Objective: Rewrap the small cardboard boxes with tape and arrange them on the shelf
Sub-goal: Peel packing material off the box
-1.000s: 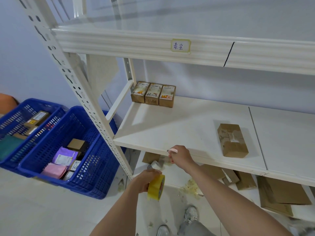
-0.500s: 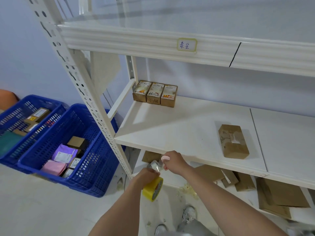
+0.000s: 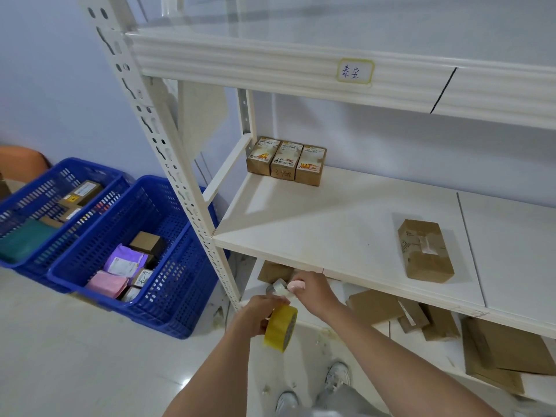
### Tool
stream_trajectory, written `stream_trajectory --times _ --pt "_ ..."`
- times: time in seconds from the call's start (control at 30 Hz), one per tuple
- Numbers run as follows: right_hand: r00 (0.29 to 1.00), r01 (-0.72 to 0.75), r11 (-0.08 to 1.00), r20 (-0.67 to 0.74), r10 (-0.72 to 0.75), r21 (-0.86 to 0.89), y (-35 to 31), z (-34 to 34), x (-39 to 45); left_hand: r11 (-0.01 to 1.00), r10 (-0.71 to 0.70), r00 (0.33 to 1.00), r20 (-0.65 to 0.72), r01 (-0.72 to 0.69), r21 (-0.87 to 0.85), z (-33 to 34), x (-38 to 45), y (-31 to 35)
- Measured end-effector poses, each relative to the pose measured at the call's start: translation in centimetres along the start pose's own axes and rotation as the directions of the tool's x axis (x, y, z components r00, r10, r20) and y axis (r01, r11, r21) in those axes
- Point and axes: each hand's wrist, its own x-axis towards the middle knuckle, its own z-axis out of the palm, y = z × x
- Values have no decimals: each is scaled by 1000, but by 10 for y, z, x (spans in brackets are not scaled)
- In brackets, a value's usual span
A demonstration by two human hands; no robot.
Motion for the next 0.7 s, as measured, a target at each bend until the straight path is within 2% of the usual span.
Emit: stream_trajectory --times 0.27,0.43,0.7 --pt "996 81 995 -17 -83 -63 -7 0 -9 1000 21 999 -46 -21 0 0 -4 3" --pt "997 72 992 3 -72 -107 -13 1 -10 999 35 999 -41 -34 7 0 -6 4" --pt "996 76 959 64 -60 -274 -14 7 -8 1000 22 998 -57 -23 -12 4 -10 9"
